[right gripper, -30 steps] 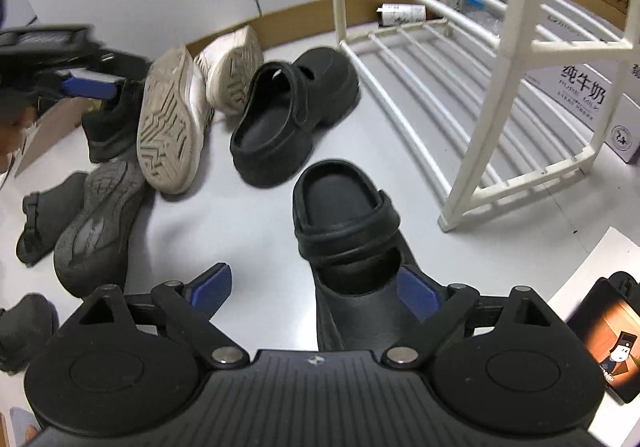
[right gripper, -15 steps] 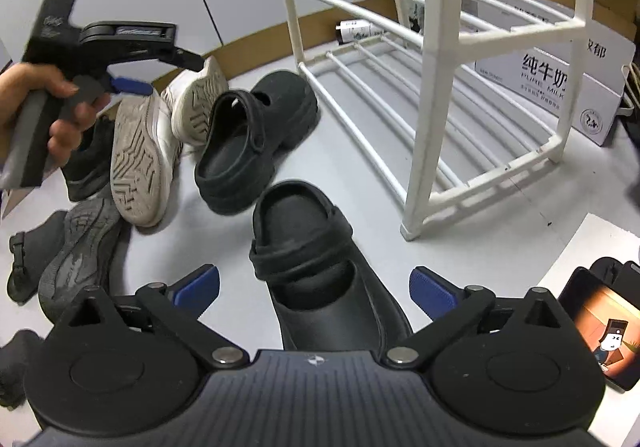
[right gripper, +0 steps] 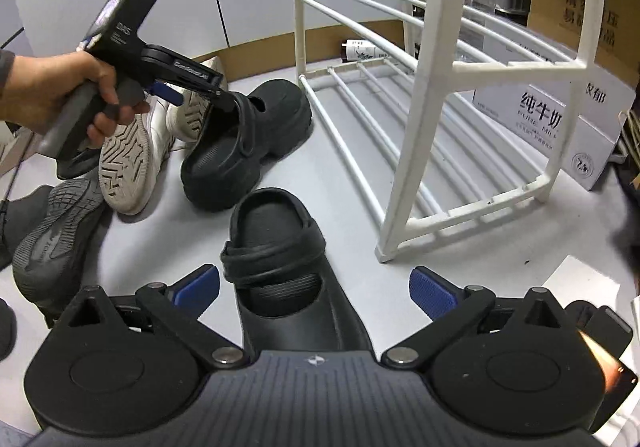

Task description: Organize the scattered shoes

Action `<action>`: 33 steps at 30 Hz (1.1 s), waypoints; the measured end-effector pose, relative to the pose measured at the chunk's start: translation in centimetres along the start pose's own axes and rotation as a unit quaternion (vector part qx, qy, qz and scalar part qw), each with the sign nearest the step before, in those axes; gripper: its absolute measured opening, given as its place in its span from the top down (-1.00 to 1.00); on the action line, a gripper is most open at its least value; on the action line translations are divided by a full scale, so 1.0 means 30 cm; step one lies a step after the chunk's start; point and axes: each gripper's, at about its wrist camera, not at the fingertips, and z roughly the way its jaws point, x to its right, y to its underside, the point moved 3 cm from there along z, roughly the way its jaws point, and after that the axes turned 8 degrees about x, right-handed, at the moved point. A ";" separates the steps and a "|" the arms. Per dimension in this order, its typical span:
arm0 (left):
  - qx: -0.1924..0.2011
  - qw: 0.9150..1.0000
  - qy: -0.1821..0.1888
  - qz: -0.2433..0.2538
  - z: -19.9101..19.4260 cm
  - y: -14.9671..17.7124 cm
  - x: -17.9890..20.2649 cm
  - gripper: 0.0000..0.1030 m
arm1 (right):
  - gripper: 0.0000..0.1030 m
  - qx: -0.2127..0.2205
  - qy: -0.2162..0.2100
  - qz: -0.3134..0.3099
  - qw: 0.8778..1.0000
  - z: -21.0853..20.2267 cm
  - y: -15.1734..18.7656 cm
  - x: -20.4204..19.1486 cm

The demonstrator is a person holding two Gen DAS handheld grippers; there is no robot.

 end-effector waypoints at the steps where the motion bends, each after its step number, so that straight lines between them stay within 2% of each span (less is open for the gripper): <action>1: -0.001 1.000 0.000 -0.002 0.012 -0.002 -0.001 -0.94 | -1.00 -0.002 0.001 0.004 1.000 0.001 0.002 0.002; 4: 0.006 1.000 -0.012 0.007 0.047 -0.003 -0.005 -0.96 | -1.00 -0.009 0.004 0.015 1.000 0.006 0.009 0.009; 6: -0.007 1.000 -0.012 -0.004 0.088 0.005 -0.012 -0.96 | -1.00 -0.013 0.007 0.022 1.000 0.009 0.014 0.013; 9: -0.013 1.000 0.010 -0.011 0.142 0.023 -0.005 -0.98 | -1.00 -0.020 0.009 0.034 0.999 0.014 0.023 0.020; 12: -0.038 0.999 -0.007 -0.018 0.203 0.065 -0.013 -0.98 | -1.00 -0.033 -0.007 0.023 0.999 0.019 0.041 -0.002; 14: -0.034 0.999 -0.011 -0.024 0.212 0.073 -0.017 -0.84 | -1.00 -0.034 -0.020 0.035 0.999 0.019 0.043 -0.004; 20: -0.038 0.999 -0.028 -0.001 0.188 0.055 -0.001 -0.78 | -1.00 -0.026 -0.037 0.055 0.997 0.020 0.036 -0.010; 24: -0.042 0.999 -0.019 -0.017 0.146 0.047 -0.027 -0.77 | -1.00 -0.021 -0.045 0.062 0.997 0.020 0.029 -0.024; 29: -0.063 0.998 -0.021 0.001 0.069 0.080 -0.054 -0.77 | -1.00 -0.028 -0.065 0.090 0.993 0.032 0.045 -0.042; 33: -0.075 0.997 -0.022 0.003 0.009 0.110 -0.070 -0.76 | -0.90 -0.039 -0.083 0.094 0.991 0.052 0.040 -0.067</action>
